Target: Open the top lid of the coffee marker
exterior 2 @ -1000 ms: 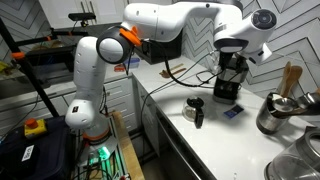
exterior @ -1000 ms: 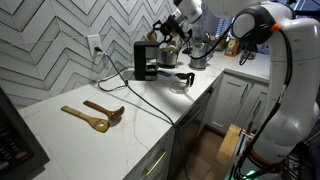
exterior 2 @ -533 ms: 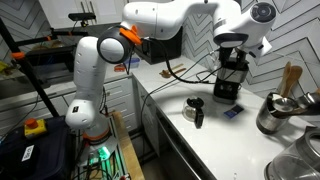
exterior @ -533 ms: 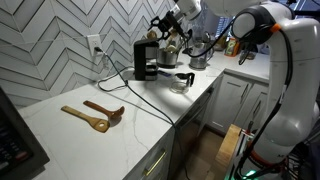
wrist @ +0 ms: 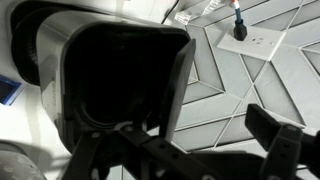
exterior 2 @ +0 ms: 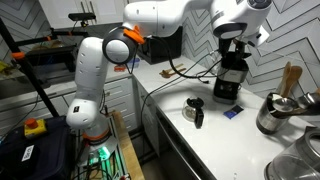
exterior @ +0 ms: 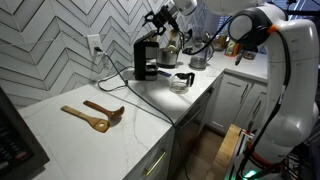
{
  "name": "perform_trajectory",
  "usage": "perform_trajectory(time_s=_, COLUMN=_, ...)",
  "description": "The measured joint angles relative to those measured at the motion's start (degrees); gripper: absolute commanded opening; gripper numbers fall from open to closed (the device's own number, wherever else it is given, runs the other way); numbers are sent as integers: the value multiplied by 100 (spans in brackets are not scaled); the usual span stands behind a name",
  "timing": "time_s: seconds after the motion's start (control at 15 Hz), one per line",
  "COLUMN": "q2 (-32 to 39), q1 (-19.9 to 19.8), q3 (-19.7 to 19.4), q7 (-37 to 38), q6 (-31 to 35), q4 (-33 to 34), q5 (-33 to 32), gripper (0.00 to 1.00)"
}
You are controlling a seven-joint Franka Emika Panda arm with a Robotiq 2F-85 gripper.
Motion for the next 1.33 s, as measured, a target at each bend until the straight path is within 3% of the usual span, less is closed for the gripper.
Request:
perform_trajectory(time_s=0.8, q2=531, q1=313, q3=177, q7=131, q6=-699, q4=1291, q5=-924, gripper=100)
perform_trajectory(time_s=1.33, q2=752, q1=475, q3=218, q7=-502, q6=-717, q4=1828, q5=-1066, gripper=100)
